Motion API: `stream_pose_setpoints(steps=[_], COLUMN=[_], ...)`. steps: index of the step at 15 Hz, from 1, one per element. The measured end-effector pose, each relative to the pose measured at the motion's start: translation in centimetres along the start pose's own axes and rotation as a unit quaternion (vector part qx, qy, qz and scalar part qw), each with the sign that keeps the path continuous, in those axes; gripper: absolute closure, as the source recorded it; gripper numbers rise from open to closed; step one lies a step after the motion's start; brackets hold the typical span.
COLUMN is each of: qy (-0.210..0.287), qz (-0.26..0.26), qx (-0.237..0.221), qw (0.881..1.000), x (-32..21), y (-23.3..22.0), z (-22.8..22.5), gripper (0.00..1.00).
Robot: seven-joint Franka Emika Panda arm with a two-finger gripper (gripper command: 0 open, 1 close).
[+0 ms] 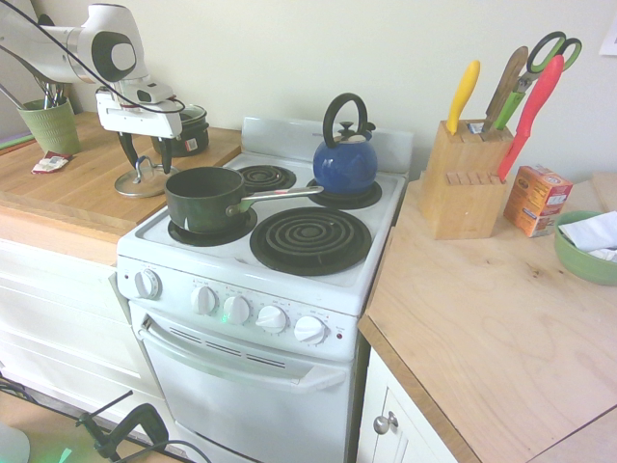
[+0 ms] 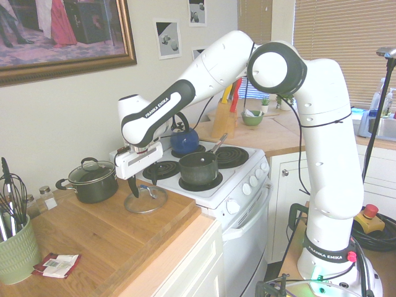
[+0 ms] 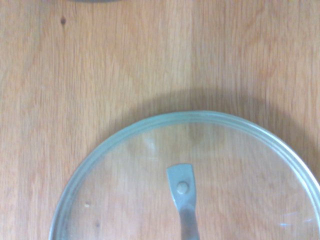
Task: Cover the lid of the pot
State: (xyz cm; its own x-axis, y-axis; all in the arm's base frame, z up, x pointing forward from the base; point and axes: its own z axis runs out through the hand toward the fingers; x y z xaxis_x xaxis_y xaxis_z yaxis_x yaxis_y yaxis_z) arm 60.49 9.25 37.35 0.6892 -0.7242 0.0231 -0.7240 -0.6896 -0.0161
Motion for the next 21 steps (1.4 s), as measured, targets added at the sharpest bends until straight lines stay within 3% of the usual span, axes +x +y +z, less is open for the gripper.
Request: stream_pose_setpoints(steps=[1,21], qy=[0.000,0.000], qz=[0.000,-0.006], qx=[0.000,0.004], qw=[1.000,1.000], x=[0.00,-0.71], y=[-0.02,-0.60], z=[-0.03,-0.35], gripper=[1.00,1.00])
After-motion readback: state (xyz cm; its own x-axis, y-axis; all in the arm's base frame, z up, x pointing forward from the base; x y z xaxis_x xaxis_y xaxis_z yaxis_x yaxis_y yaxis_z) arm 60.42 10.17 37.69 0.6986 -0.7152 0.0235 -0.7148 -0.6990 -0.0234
